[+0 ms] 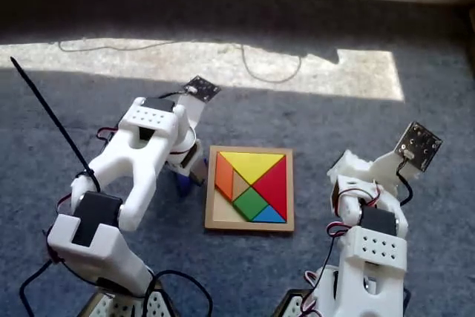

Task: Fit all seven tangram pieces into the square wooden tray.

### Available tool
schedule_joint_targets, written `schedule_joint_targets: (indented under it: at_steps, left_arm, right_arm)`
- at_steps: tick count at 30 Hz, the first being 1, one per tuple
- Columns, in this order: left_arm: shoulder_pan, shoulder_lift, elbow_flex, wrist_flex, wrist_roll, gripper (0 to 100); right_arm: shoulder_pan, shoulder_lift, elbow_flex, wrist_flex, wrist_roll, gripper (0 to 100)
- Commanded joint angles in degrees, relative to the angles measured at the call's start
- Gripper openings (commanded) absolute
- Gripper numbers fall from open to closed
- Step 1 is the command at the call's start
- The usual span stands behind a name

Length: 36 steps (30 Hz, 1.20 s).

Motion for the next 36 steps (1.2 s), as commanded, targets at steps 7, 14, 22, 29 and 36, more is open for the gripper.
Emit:
schedule_joint_targets:
  at_steps: [7, 14, 22, 29, 36]
  left_arm:
    - [0.84, 1.54, -3.38, 0.53, -0.53, 27]
    - [2.24, 9.19, -11.56, 5.27, -0.44, 20]
    - [1.89, 10.24, -11.74, 5.54, -0.35, 10]
    - [2.24, -1.01, -9.10, 8.53, 5.80, 3]
    - [5.76, -18.42, 1.98, 7.74, 12.22, 3]
  right_arm:
    - [-0.66, -1.36, -0.40, -1.63, 0.79, 0.6]
    - [-0.66, -1.36, -0.22, -1.63, 0.79, 0.6]
    - [-0.66, -1.36, -0.22, -1.63, 0.79, 0.6]
    - [-0.66, -1.36, -0.22, -1.63, 0.79, 0.6]
    - [-0.66, -1.36, -0.22, -1.63, 0.79, 0.6]
